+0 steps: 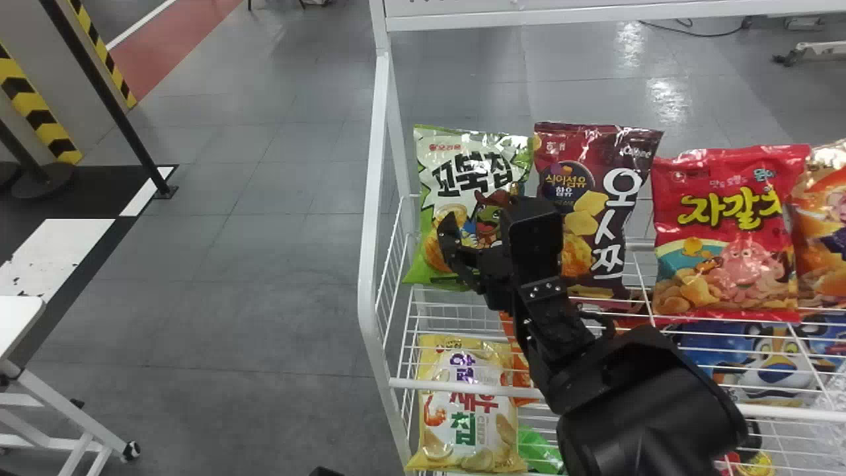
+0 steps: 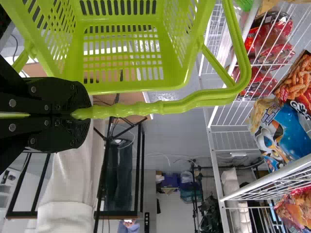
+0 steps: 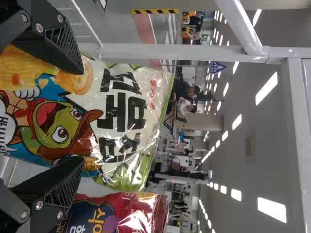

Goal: Hold basket handle with left hand then pick Gkobukchip with right hand and place into basket

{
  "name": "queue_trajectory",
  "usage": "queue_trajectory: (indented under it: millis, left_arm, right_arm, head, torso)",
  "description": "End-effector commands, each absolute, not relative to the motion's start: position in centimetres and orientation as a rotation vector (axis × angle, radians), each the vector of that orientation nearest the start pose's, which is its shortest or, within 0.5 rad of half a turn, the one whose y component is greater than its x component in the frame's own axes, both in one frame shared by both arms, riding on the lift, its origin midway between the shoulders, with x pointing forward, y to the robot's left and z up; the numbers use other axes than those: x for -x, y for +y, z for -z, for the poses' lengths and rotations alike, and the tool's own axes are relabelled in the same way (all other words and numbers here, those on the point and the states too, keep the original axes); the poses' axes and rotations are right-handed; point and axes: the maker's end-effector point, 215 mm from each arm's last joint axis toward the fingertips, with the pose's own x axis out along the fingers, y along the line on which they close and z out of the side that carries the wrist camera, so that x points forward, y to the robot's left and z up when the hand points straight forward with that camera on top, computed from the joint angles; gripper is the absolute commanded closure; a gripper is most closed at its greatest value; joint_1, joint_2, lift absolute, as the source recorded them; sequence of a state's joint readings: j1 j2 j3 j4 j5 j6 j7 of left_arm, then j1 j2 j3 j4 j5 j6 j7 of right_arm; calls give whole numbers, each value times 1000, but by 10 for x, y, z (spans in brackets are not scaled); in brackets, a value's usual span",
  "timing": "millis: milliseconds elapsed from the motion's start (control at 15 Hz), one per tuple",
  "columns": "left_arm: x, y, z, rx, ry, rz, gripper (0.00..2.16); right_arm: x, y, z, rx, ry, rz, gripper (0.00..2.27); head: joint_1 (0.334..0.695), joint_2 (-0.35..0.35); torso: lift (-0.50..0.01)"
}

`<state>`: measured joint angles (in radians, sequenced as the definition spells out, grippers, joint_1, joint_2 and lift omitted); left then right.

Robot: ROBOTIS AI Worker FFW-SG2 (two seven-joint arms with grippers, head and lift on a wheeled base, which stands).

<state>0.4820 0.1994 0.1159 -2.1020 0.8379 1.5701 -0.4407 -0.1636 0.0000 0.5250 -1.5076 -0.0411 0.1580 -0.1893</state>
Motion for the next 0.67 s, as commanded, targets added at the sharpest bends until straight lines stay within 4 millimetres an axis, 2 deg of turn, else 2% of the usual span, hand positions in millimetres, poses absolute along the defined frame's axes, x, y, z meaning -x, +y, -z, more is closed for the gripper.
queue_trajectory:
  millis: [0, 267, 400, 533, 600]
  left_arm:
    - [-169, 63, 483, 796, 1360, 841, 1706]
    - [-169, 64, 485, 821, 1364, 842, 1703]
    - [-171, 66, 485, 828, 1361, 838, 1706]
    - [-170, 67, 486, 831, 1364, 835, 1703]
    - [-170, 68, 487, 831, 1365, 833, 1706]
  right_arm:
    - [-591, 35, 332, 37, 75, -346, 205]
    - [-596, 41, 339, 70, 103, -357, 215]
    - [-597, 41, 353, 87, 148, -368, 336]
    - [-594, 45, 361, 94, 174, -389, 603]
    - [-591, 47, 371, 99, 208, -403, 923]
  head:
    - [695, 143]
    - [695, 151]
    - [695, 154]
    - [695, 157]
    - [695, 159]
  torso:
    - [-32]
    - [-32]
    - [-32]
    - [-32]
    - [-32]
